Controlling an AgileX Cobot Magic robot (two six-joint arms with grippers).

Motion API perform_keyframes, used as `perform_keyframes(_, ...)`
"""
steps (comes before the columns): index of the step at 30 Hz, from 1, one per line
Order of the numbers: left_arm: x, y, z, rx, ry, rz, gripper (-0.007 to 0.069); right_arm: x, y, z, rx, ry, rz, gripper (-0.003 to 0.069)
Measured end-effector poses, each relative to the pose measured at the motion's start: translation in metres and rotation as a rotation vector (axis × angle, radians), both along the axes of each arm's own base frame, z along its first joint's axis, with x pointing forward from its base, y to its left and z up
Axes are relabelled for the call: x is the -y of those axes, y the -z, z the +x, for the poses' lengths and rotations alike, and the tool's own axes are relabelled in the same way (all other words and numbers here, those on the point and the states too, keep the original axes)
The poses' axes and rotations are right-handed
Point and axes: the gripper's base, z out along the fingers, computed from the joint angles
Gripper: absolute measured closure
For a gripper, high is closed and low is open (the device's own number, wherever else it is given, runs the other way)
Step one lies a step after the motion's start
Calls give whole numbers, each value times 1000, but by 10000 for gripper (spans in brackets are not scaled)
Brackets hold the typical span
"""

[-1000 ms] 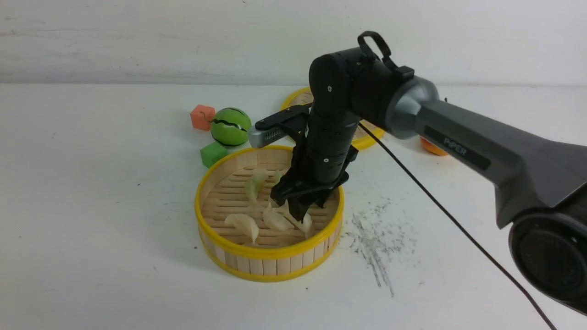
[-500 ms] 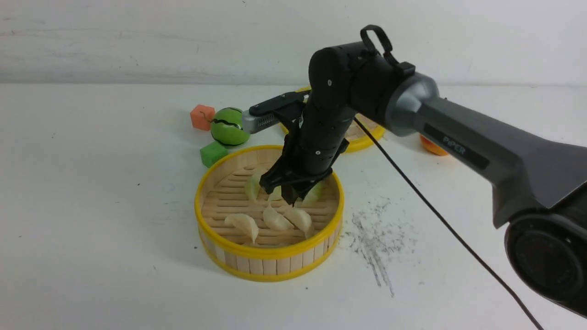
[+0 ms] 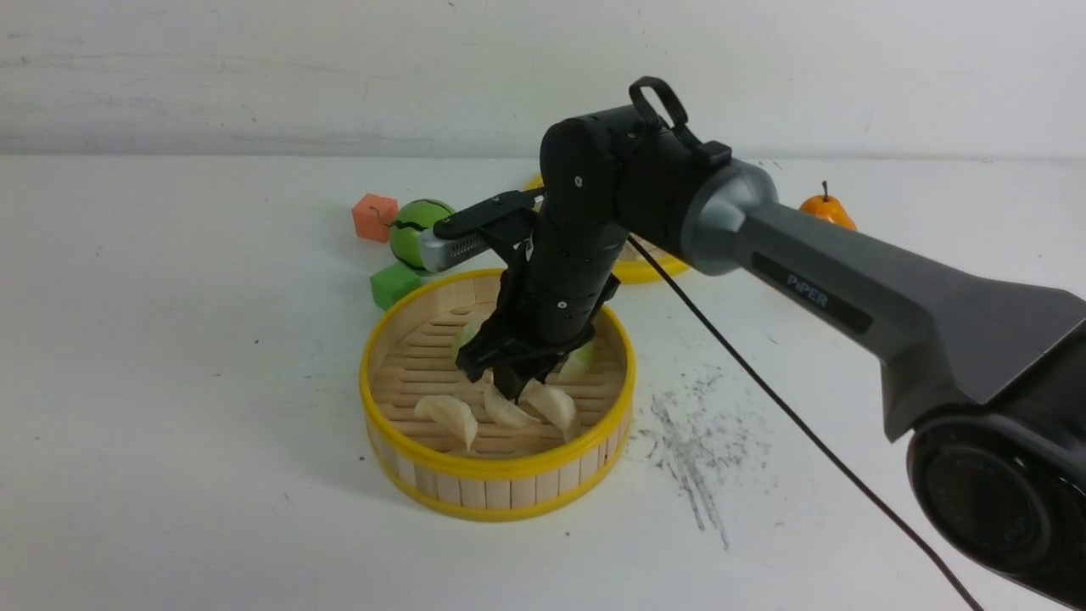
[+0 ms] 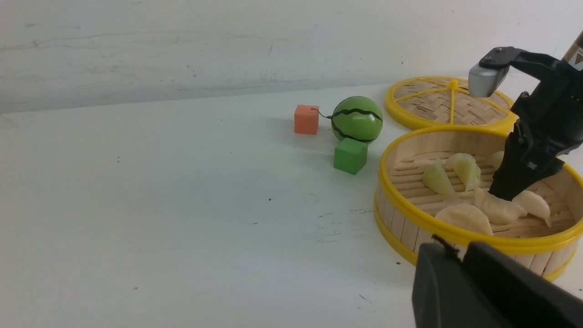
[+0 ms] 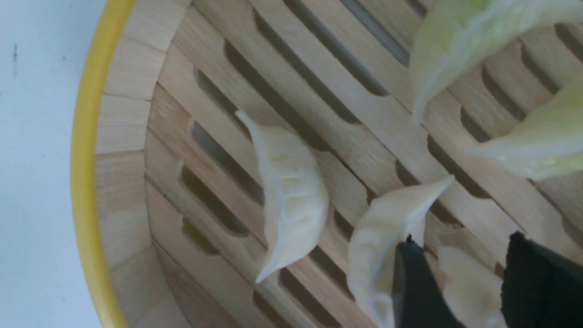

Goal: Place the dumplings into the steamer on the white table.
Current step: 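Place the dumpling in the bamboo steamer basket with the right gripper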

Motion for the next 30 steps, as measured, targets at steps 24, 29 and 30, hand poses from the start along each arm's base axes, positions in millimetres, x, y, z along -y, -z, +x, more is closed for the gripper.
perform_keyframes(24, 1, 0, 0, -7, 5, -13, 548, -3, -1, -2, 13, -6, 0, 375)
perform_keyframes(29, 1, 0, 0, -7, 5, -13, 559, -1, -14, -5, 24, -9, 4, 375)
perform_keyframes(30, 1, 0, 0, -7, 5, -13, 566, 1, -20, -6, 32, -10, 7, 375)
